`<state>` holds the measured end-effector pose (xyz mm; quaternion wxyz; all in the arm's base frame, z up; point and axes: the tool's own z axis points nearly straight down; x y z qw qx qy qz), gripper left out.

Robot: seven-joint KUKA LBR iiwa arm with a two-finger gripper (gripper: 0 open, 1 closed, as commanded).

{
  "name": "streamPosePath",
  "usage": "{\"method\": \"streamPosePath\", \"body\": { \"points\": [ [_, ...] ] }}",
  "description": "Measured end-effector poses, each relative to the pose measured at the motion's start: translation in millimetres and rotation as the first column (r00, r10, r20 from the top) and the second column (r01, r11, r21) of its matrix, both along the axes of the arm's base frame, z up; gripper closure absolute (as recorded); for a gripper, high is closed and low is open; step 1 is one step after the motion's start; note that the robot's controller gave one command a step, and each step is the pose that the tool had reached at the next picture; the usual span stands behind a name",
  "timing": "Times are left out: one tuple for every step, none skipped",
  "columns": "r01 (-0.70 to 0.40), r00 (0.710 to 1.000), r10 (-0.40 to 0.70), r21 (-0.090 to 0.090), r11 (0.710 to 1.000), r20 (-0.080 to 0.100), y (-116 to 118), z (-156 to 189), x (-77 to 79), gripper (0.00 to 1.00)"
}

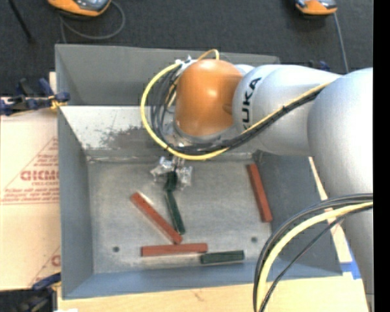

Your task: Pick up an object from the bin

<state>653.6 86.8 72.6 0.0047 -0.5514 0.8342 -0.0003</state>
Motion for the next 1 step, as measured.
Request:
{"method": "streamPosePath", "body": {
  "points": [
    [-0.158,0.987,0.158,-0.004,0.987,0.004,11.8,153.3,-8.4,1.0]
  ]
}}
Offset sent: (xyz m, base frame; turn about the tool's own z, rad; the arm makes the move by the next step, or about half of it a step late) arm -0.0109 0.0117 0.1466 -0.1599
